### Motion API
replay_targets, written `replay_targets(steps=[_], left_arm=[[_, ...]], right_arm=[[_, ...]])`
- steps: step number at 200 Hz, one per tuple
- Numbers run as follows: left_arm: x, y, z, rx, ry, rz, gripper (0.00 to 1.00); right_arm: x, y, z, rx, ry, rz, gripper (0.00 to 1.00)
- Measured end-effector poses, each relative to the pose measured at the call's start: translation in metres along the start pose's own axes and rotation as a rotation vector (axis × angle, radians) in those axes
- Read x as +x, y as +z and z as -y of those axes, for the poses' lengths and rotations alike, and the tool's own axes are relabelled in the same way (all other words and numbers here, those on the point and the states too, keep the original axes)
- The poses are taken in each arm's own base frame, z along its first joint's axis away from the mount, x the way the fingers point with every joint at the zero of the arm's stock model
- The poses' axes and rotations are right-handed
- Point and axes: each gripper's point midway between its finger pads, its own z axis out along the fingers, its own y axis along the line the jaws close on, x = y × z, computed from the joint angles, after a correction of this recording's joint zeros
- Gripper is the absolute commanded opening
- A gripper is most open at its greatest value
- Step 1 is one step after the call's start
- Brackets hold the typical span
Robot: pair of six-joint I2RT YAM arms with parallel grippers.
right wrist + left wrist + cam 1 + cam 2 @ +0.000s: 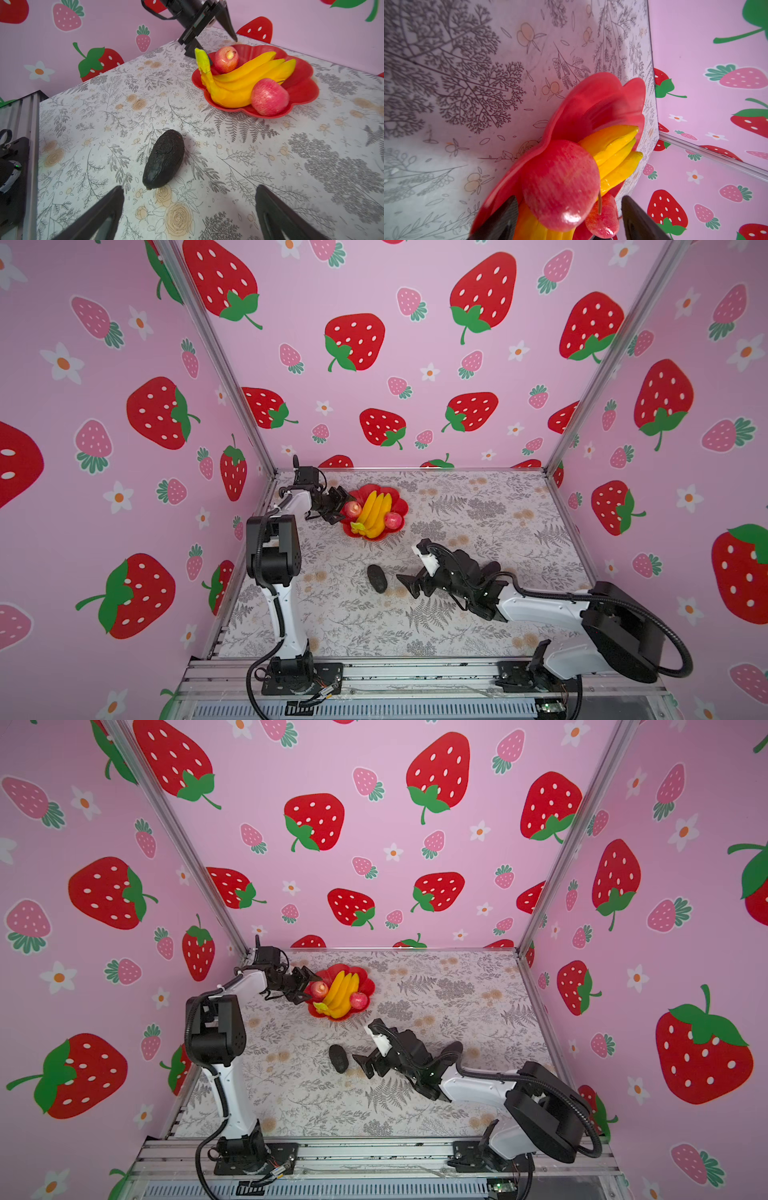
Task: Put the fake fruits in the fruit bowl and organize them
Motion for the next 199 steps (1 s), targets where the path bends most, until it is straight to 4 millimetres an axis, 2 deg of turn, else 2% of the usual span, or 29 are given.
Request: replay_targets(steps=[32,67,80,88,103,117,144,150,169,188,199], left_arm=[[0.004,-0.029,0.023,0.018,0.059,0.039,0.81],[0.017,-0.091,0.059,0.04,0.199,0.155,0.84],[0.027,-0.115,0.066,0.04,0.244,0.201,0.99],[0.036,-0.129,0.068,0.039,0.27,0.227,0.99],[0.054,-0.148,0.061,0.024,0.301,0.266,0.99],[0.076,-0.163,0.044,-0.001,0.322,0.296,0.99],[0.121,-0.189,0.007,-0.059,0.363,0.344,0.99],[0.129,-0.196,0.003,-0.063,0.379,0.357,0.99],[0.152,-0.215,0.0,-0.053,0.457,0.391,0.99],[0.17,-0.217,-0.007,-0.029,0.515,0.381,0.99],[0.177,-0.211,-0.016,-0.03,0.527,0.358,0.99]], right_arm=[[0.01,0.033,-0.016,-0.058,-0.002,-0.055,1.0],[0.007,0.069,-0.034,-0.114,-0.008,-0.079,0.98],[0.007,0.08,-0.039,-0.124,-0.01,-0.091,0.94],[0.008,0.087,-0.041,-0.128,-0.011,-0.1,0.93],[0.012,0.099,-0.044,-0.134,-0.012,-0.123,0.88],[0.018,0.108,-0.045,-0.133,-0.009,-0.152,0.78],[0.036,0.121,-0.042,-0.112,0.002,-0.216,0.76],[0.04,0.123,-0.041,-0.105,0.003,-0.233,0.75],[0.051,0.122,-0.037,-0.086,-0.001,-0.274,0.62],[0.056,0.121,-0.037,-0.078,0.001,-0.292,0.47],[0.057,0.121,-0.036,-0.074,0.007,-0.295,0.44]])
